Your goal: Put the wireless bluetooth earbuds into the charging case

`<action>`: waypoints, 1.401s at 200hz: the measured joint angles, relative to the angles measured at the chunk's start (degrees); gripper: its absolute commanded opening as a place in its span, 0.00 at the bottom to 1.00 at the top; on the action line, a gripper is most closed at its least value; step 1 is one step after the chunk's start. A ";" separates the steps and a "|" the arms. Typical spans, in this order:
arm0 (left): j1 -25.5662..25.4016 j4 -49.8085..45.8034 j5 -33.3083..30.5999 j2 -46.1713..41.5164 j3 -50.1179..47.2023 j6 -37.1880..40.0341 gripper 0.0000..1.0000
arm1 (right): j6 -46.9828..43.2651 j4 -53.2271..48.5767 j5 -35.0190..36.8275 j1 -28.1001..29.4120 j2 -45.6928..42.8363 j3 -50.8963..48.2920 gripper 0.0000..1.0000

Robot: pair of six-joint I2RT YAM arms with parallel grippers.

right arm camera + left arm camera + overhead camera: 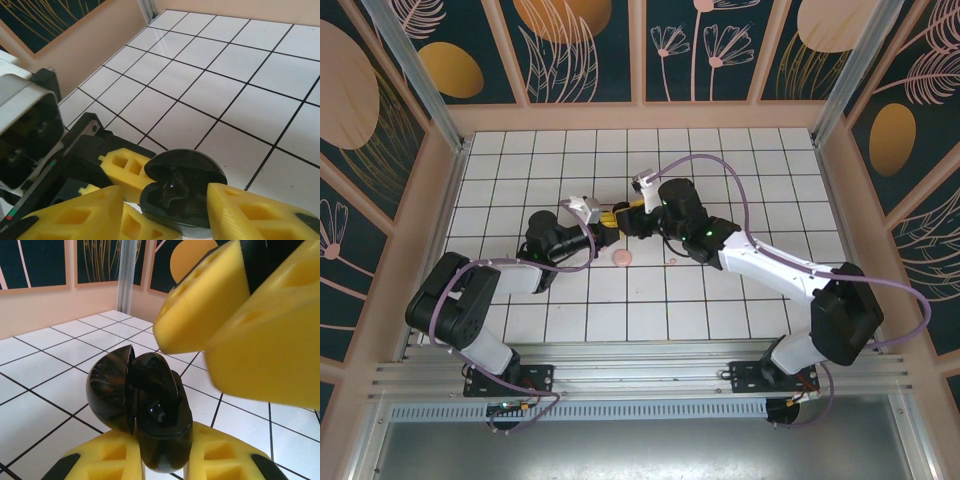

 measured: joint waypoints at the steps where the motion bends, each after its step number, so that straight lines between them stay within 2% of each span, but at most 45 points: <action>1: 0.00 0.00 0.00 -0.02 0.00 0.02 0.12 | -0.02 0.00 -0.04 0.00 -0.02 0.00 0.51; 56: 0.00 0.02 0.42 -0.55 -0.02 2.21 0.12 | 3.63 -0.22 -7.26 -2.49 -3.89 0.00 0.51; 115: 0.00 0.02 0.96 -0.57 0.00 3.04 0.12 | 9.86 -0.63 -17.25 -7.67 -4.61 0.00 0.35; 161: 0.00 0.02 1.36 -0.57 0.00 3.04 0.12 | 12.07 -1.92 -20.35 -8.37 -4.59 0.00 0.28; 280: 0.00 -0.48 1.38 -0.57 0.02 3.02 0.12 | 12.48 -2.34 -23.71 -7.89 2.01 2.69 0.28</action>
